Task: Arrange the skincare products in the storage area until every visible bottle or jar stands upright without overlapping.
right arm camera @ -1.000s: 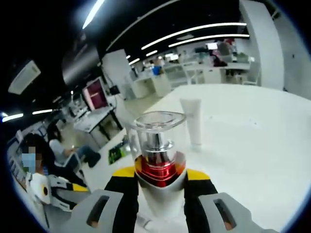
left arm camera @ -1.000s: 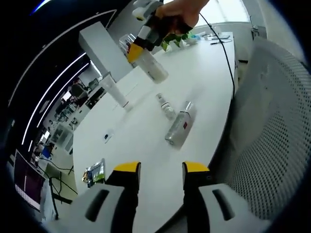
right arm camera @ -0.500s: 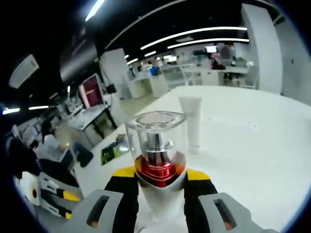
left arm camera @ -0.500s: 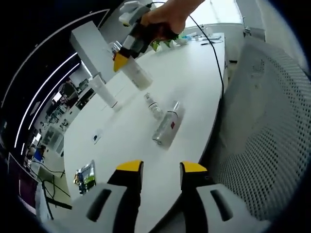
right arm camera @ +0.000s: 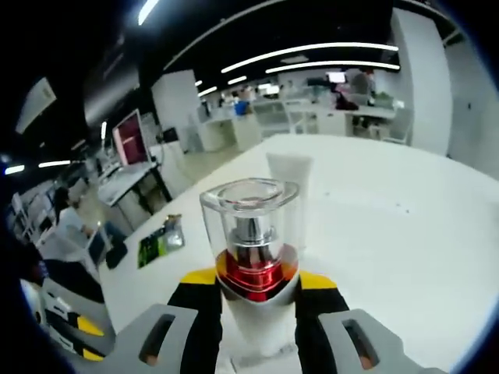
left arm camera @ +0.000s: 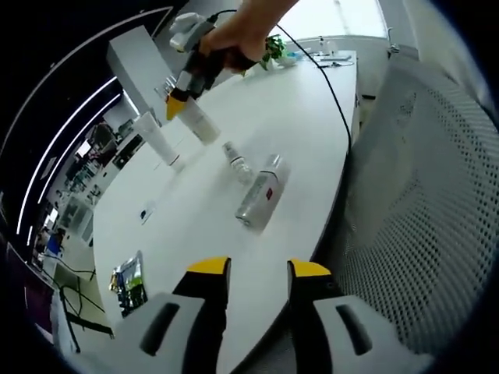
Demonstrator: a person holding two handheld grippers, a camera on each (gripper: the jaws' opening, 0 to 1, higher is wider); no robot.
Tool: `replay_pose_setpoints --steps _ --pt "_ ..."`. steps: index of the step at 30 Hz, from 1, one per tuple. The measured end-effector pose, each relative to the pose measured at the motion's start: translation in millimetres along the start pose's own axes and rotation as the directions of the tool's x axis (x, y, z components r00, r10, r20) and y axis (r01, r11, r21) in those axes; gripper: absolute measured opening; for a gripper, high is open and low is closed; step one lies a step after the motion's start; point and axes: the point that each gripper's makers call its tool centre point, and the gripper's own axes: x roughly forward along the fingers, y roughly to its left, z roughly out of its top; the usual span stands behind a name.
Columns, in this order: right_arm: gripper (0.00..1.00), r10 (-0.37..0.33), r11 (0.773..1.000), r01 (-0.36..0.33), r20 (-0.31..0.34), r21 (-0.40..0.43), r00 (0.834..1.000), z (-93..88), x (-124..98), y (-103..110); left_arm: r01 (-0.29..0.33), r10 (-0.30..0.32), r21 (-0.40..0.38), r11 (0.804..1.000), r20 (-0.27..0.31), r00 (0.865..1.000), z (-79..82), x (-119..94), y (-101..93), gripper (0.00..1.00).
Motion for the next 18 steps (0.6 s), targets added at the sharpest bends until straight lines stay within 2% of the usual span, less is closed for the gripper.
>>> replay_pose_setpoints --steps 7,16,18 --pt "0.31 -0.008 0.999 0.006 -0.036 -0.048 0.999 -0.4 26 -8 0.013 -0.014 -0.012 1.0 -0.014 1.0 -2.7 1 -1.5 0.31" --pt "0.31 -0.001 0.994 -0.008 -0.089 -0.105 0.996 -9.9 52 -7 0.013 -0.013 -0.023 1.0 -0.036 0.999 -7.5 3 -1.6 0.29" --pt "0.31 -0.002 0.993 -0.009 -0.091 -0.114 0.996 -10.0 55 -6 0.0 -0.002 -0.045 0.999 -0.046 0.999 -10.4 3 2.5 0.29"
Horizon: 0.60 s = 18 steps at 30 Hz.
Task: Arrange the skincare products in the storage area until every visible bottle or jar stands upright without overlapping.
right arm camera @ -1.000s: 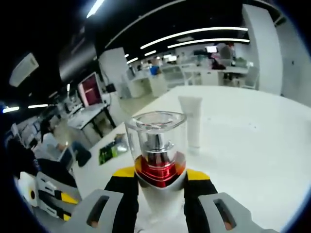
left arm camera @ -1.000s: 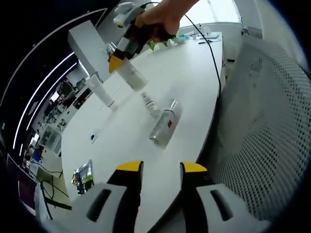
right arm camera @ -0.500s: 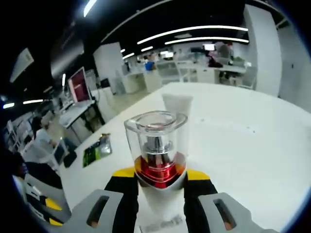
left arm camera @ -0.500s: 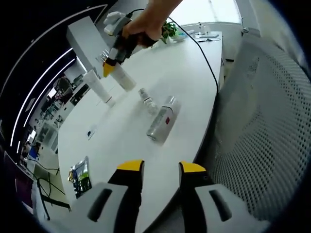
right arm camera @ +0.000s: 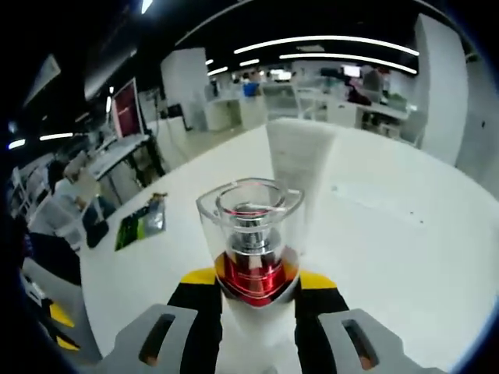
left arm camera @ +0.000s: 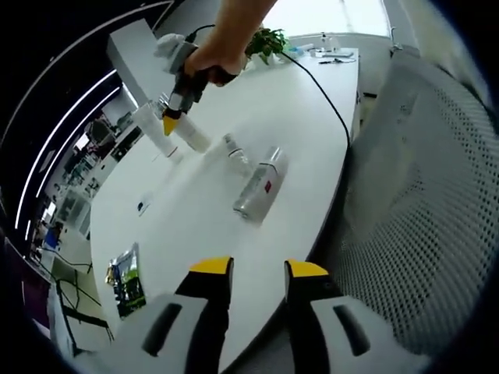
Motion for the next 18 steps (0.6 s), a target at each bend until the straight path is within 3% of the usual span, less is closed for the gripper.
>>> replay_pose_setpoints --steps 8,18 --pt "0.31 0.008 0.997 -0.009 -0.009 -0.073 1.0 -0.8 10 1 -0.041 0.041 -0.022 0.999 -0.014 0.999 -3.3 -1 8.3 0.26" --pt "0.31 0.015 0.993 -0.012 0.029 -0.118 0.999 0.7 20 4 -0.073 0.072 -0.037 0.997 -0.032 0.997 -7.6 -3 14.6 0.24"
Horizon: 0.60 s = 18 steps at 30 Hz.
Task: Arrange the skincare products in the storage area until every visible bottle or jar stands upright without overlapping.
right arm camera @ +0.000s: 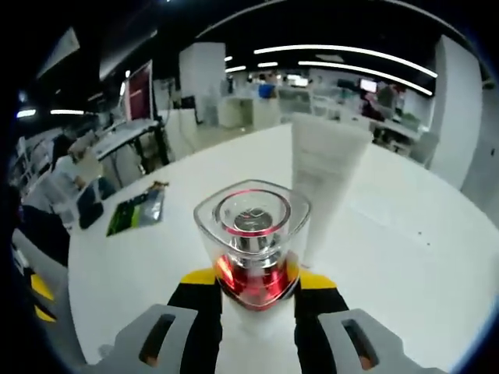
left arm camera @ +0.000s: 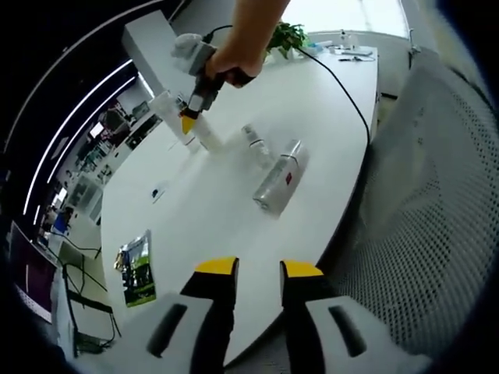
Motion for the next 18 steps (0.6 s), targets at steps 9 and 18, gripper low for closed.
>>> replay_pose_setpoints --steps 9,18 --pt "0.31 0.008 0.999 -0.006 0.037 -0.031 0.999 -0.5 -0.6 3.8 -0.007 0.007 -0.006 1.0 -0.004 1.0 -0.9 -0.1 1.7 0.23" --pt "0.31 0.014 0.997 -0.012 0.035 -0.078 0.999 -2.4 -1.5 1.7 0.005 -0.005 0.001 1.0 -0.006 1.0 -1.4 0.5 -1.4 0.22"
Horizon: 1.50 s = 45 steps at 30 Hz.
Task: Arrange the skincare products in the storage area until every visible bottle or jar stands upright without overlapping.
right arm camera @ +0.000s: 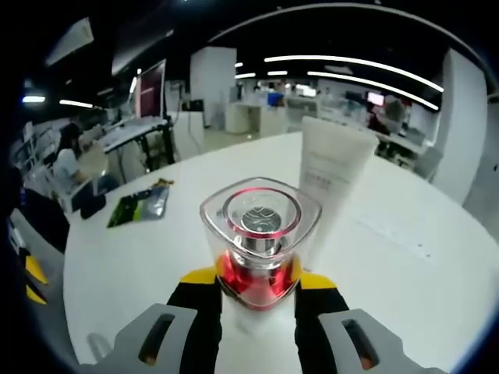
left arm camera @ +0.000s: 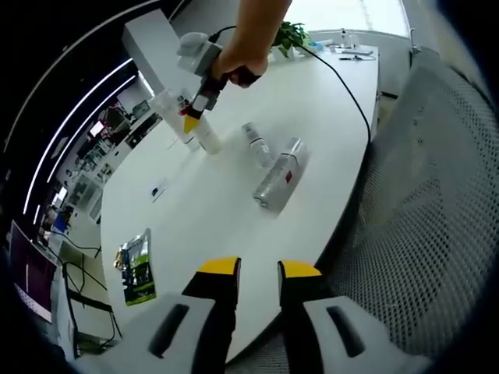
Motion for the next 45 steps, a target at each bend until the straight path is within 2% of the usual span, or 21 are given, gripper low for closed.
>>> replay_pose_setpoints --steps 6,11,14,21,28,45 --pt "0.31 0.008 0.997 -0.009 -0.022 -0.083 1.0 -2.0 1 -2 0.008 -0.008 0.002 1.0 -0.004 1.0 -0.6 1 -1.8 0.22" --pt "0.31 0.007 0.995 -0.01 -0.032 -0.104 0.999 -2.5 2 -3 0.016 -0.016 0.003 1.0 -0.012 1.0 -1.9 1 -3.3 0.23" --pt "0.31 -0.003 0.995 -0.001 -0.042 -0.105 0.999 -2.5 2 -5 0.019 -0.019 0.002 1.0 -0.015 1.0 -2.5 2 -3.8 0.23" --pt "0.3 -0.056 0.996 0.051 -0.072 -0.077 0.996 -6.1 -1 -29 0.018 -0.018 0.003 1.0 -0.014 1.0 -2.0 2 -3.8 0.23" --pt "0.31 -0.083 0.995 0.08 -0.064 -0.054 0.994 -6.7 1 -46 0.02 -0.02 0.006 1.0 -0.016 1.0 -2.3 1 -4.0 0.23" --pt "0.31 -0.111 0.992 0.108 -0.051 -0.059 0.993 -1.4 7 -82 0.042 -0.042 0.012 0.999 -0.01 0.999 -0.8 2 -7.8 0.22"
